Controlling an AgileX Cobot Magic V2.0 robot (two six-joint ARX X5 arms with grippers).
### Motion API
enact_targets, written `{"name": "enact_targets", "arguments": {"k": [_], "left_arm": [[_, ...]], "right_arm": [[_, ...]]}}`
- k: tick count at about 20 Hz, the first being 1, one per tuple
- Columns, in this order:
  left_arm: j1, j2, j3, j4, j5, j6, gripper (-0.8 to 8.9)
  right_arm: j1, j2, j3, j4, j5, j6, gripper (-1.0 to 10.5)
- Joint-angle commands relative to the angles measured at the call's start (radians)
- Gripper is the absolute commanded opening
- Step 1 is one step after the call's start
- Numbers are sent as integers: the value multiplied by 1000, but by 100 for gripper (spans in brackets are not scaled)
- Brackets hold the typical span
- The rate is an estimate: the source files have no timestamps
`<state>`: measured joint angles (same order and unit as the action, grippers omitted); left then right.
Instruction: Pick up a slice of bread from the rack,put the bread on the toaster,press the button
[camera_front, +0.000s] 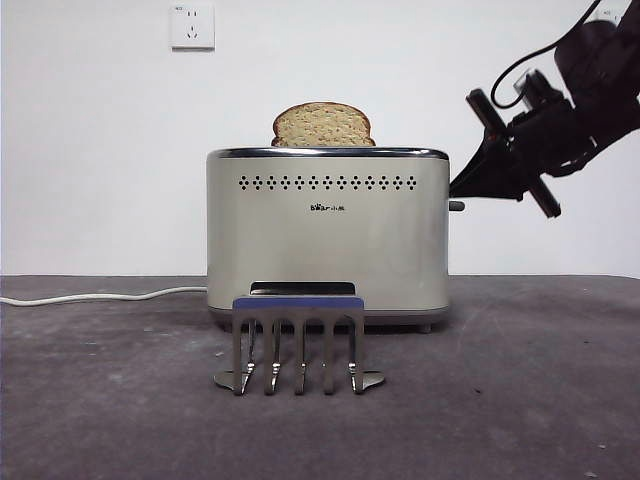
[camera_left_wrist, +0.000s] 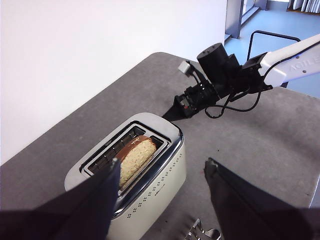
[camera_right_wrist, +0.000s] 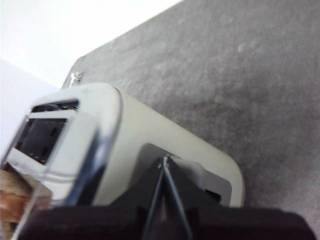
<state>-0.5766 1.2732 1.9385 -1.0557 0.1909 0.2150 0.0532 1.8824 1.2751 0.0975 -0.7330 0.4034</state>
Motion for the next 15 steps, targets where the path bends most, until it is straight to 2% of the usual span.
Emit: {"name": "enact_targets", "arguments": {"k": [1, 8, 15], "left_arm": [[-2, 0, 0, -2, 2, -11, 287], [-2, 0, 0, -16, 1, -11, 287], [-2, 0, 0, -25, 2, -11, 287]], "right_arm": [[3, 36, 0, 2, 2, -12, -13], [3, 72, 0, -30, 3, -28, -13], [3, 122, 0, -152, 36, -142, -13]]}}
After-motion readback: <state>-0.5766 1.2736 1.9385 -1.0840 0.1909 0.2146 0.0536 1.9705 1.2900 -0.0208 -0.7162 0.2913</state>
